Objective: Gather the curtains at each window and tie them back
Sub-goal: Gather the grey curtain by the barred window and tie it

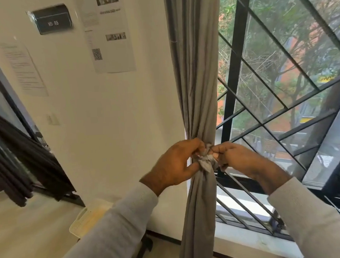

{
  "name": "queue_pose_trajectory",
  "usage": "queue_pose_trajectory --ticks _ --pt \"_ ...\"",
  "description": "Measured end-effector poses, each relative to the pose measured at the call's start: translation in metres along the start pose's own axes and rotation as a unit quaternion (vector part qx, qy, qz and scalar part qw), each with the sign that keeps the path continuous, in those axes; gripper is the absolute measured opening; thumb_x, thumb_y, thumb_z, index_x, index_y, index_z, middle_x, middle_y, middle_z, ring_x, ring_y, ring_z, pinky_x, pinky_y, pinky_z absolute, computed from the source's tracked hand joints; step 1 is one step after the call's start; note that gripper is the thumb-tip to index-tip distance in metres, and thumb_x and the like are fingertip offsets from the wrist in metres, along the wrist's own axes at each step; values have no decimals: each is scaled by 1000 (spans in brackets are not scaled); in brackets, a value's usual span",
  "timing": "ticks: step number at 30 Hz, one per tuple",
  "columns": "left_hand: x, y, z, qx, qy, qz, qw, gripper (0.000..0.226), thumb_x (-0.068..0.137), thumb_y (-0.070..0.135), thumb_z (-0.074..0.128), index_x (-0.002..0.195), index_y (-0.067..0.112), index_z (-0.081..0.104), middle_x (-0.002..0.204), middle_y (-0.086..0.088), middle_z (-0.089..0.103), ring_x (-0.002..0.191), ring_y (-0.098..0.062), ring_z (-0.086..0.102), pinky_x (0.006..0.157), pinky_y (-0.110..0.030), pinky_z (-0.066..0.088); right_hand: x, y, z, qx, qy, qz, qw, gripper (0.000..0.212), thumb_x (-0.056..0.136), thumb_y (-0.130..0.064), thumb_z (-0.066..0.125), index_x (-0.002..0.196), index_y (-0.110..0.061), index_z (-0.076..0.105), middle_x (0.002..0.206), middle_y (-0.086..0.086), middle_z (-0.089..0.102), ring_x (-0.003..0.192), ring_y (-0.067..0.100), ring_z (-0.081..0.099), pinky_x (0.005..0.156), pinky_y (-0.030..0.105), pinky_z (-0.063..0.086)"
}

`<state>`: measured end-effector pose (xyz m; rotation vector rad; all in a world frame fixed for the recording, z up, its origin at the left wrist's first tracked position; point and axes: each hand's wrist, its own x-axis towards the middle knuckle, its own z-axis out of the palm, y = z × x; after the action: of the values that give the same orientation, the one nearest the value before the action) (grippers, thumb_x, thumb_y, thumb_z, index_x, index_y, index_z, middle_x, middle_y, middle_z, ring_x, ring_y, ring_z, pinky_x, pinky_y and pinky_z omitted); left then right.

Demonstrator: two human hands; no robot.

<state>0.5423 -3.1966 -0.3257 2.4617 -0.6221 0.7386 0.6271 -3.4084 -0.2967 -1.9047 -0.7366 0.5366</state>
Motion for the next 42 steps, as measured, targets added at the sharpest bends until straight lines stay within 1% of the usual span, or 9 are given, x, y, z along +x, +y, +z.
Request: queue_pose_trajectory --ticks 3,5,11,16,22,28,34,38,42 --pt "-10 -3 5 159 32 109 981 28 100 27 72 126 15 74 114 -7 72 98 -21 64 88 -32 54 2 6 7 68 26 24 997 33 95 10 49 84 -6 76 86 14 69 85 27 60 74 38 53" --pt "-18 -7 8 193 35 133 971 27 101 26 70 125 15 75 115 -9 73 97 -24 65 82 -33 55 4 11 10 81 18 7 997 28 98 7 52 90 -5 76 88 14 71 85 27 62 75 39 53" --pt "-33 -31 -1 206 44 124 970 28 106 32 63 128 19 75 123 -6 71 104 -20 63 84 -33 58 13 23 8 226 22 17 974 26 97 13 59 115 1 72 99 25 73 86 31 70 74 37 62" --pt "-36 -44 -10 214 69 183 957 22 103 21 67 118 11 79 117 -9 74 96 -24 60 74 -31 50 28 17 22 250 96 26 963 28 89 19 65 105 -4 70 87 19 71 81 30 71 66 34 62" --pt "-38 -68 -18 172 60 194 964 20 95 10 75 114 9 79 115 -8 75 95 -23 62 71 -35 55 43 10 45 291 158 33 943 32 87 21 65 95 -10 61 80 16 68 72 26 69 59 30 60" --pt "-33 -93 -27 127 49 175 975 18 96 10 74 113 11 79 114 -6 75 98 -23 65 74 -39 58 54 4 58 314 178 48 931 32 86 16 69 92 -13 59 86 19 68 81 31 69 70 37 59" --pt "-27 -104 -29 102 44 145 983 15 98 13 70 112 10 75 110 -7 73 97 -24 66 78 -42 59 56 1 64 312 137 30 940 12 90 2 71 100 -4 67 88 15 70 75 22 68 70 33 58" --pt "-26 -110 -27 110 47 155 981 25 96 16 73 120 16 73 110 -6 72 97 -21 62 76 -37 60 54 8 59 327 139 36 934 28 94 13 61 118 0 69 99 18 74 89 28 72 74 35 64" --pt "-25 -113 -26 122 43 151 980 27 93 18 80 119 18 75 107 -5 73 92 -21 64 72 -38 62 55 7 57 284 163 34 944 35 89 12 69 122 2 65 101 21 74 91 33 74 76 37 65"
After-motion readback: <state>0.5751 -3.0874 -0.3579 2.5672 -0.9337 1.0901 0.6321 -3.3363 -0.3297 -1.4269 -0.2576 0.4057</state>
